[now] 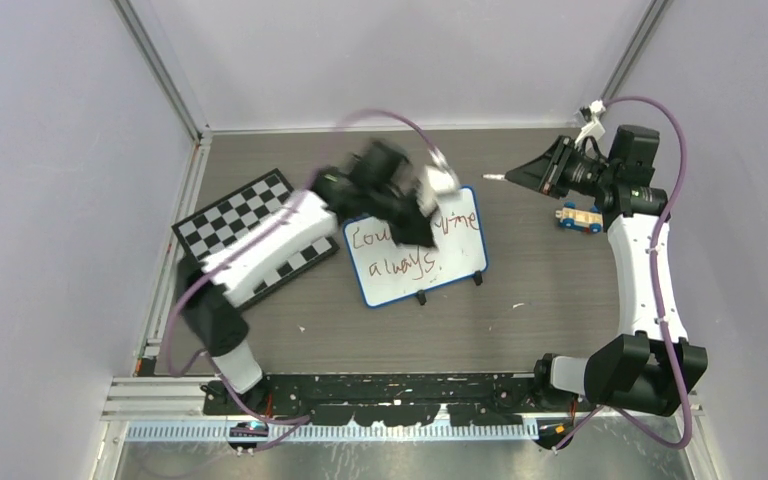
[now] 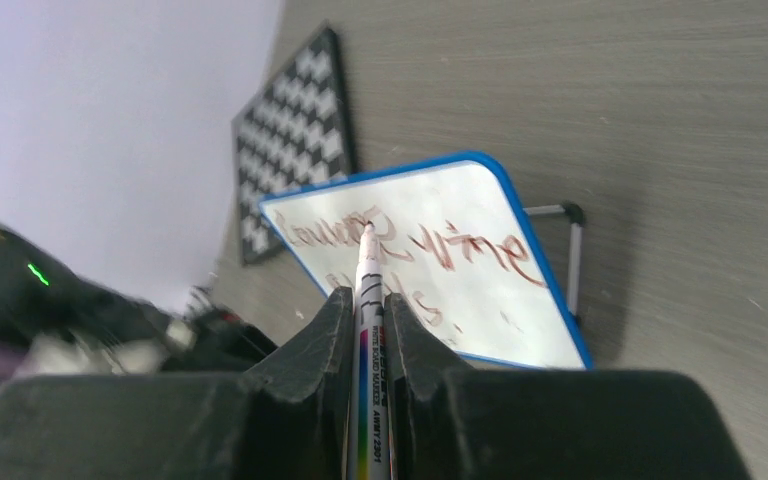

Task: Write a sentence on the whiteboard
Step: Close the whiteboard marker at the center of the board.

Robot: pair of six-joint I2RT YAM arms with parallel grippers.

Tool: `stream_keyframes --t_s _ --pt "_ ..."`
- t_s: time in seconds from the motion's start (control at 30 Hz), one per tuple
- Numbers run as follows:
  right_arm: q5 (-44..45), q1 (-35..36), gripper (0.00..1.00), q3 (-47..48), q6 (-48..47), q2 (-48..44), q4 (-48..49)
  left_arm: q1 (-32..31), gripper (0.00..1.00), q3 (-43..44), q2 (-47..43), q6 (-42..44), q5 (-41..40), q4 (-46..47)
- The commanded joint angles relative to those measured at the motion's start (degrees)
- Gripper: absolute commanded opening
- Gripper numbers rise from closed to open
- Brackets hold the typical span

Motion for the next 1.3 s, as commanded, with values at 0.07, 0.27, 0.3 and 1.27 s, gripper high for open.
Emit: stream_keyframes --t_s 0.07,0.27,0.3,1.27 --pt "-8.5 4.1 0.00 1.4 19.9 -1.0 22.0 21.2 0.00 -5.9 -16.9 -36.8 21.5 23.5" --pt "-10.1 15.7 0.00 3.1 29.3 1.9 30.4 32.2 0.00 -19.7 -20.3 -83.0 31.1 71.2" --pt "-10.2 17.6 0.00 3.1 30.8 2.4 32.6 32.9 0.00 -22.2 -20.2 -90.6 30.6 80.5" --pt "-10.7 24.9 0.00 1.3 42.0 0.5 45.4 31.9 0.00 -32.2 -23.7 -98.9 28.7 88.5"
